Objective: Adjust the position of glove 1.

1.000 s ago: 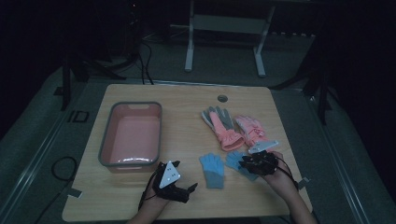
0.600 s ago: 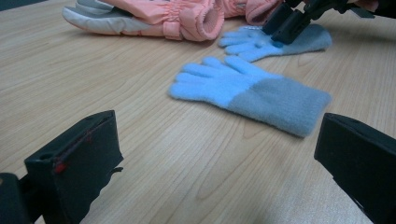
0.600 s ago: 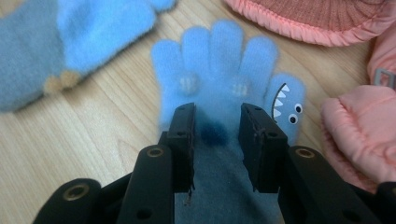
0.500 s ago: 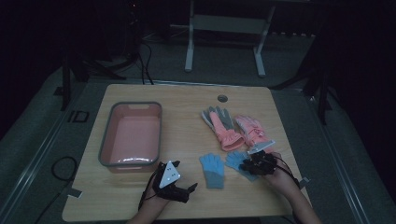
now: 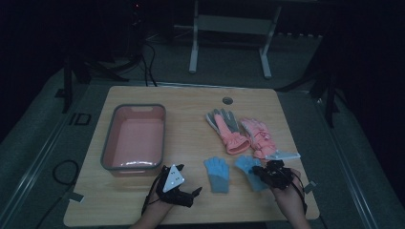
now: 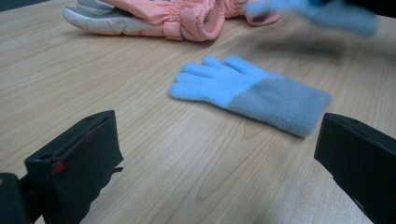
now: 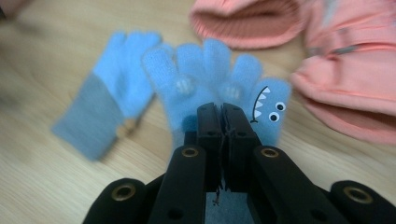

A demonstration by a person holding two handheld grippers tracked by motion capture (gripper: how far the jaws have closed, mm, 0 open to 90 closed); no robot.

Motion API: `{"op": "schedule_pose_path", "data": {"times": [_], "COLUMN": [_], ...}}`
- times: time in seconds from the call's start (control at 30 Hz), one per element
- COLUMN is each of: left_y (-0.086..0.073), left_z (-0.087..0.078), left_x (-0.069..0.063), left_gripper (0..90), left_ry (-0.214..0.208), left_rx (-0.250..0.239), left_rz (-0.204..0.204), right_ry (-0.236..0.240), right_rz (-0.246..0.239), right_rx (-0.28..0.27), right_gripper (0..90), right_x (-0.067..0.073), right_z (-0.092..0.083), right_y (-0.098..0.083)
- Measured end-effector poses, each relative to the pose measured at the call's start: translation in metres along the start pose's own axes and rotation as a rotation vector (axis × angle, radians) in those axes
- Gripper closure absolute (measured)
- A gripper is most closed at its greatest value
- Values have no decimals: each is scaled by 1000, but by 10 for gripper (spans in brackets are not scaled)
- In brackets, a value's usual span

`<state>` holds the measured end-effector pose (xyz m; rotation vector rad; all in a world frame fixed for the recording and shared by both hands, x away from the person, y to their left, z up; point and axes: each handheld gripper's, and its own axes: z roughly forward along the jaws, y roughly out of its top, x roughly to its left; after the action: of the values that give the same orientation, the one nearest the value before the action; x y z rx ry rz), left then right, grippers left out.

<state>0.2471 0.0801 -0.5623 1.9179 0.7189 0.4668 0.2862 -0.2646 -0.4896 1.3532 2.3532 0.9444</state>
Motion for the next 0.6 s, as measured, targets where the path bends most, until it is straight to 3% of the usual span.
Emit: {"op": "schedule_pose_path", "data": {"times": [0.07, 0.13, 0.17, 0.3, 0.43, 0.6], "left_y": [0, 0, 0, 0, 0, 0], "left_z": [0, 0, 0, 0, 0, 0], "left_x": [0, 0, 0, -1, -1, -1], "left_gripper": [5, 5, 5, 5, 5, 5], "left_ry": [1, 1, 1, 2, 1, 0], "left_rx": [1, 1, 0, 1, 1, 0], "left_rz": [-1, 0, 0, 2, 1, 4], "right_ry": [-40, -75, -73, -110, -167, -198], "right_rz": [74, 115, 152, 211, 229, 241], "right_rx": [-47, -59, -56, -39, -33, 1], "right_gripper": [870, 870, 870, 870, 869, 838], "right_x": [4, 6, 6, 4, 6, 2], "right_z": [-11, -14, -13, -4, 3, 20], "right_y": [-3, -6, -10, -22, -32, -40]}}
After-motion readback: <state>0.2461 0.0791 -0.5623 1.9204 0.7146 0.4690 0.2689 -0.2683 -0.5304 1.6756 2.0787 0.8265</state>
